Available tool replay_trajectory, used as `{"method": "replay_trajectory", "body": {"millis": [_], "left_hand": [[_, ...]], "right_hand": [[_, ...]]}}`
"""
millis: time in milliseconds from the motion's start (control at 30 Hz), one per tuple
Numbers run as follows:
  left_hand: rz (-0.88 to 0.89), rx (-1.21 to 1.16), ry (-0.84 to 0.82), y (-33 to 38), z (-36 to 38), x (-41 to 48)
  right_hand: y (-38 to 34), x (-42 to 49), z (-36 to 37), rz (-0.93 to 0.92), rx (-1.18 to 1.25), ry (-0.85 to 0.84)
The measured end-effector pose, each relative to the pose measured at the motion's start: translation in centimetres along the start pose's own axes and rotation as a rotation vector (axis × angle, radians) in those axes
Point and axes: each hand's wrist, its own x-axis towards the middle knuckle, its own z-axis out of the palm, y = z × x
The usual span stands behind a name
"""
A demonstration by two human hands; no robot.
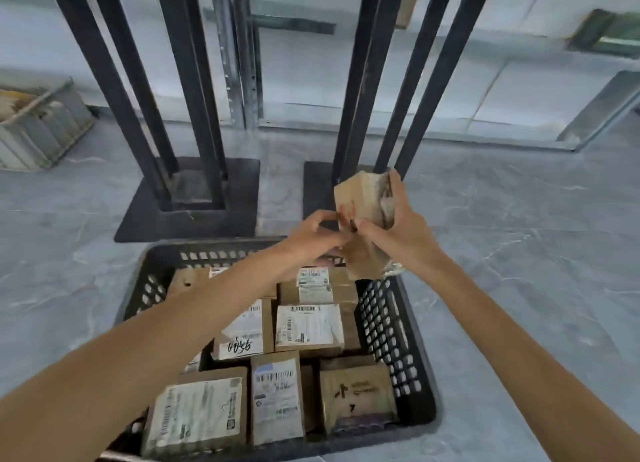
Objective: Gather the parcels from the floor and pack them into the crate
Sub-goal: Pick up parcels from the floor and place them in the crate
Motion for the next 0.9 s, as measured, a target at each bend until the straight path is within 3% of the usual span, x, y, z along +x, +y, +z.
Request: {"method": "replay_trajectory", "body": {"millis": [300, 400, 700, 900], "left_hand": [[0.081, 0.234, -0.08, -12.6, 3.2, 5.2], [0.136, 0.317, -0.058, -14.6, 4.1, 4.9], [0.522, 0.736, 0.043, -19.7, 5.3, 4.6], [0.406, 1.047, 0.082, -20.9, 3.9, 4.8]], "right_hand": [[9.5, -0.9, 6.6, -0.001, -0.145, 0.146], [10.7, -2.2, 8.1, -0.022, -0.178, 0.108], [11.9, -4.2, 10.3, 0.095, -0.391, 0.019], [11.7, -4.7, 10.2, 0.106, -0.422, -0.039]]}}
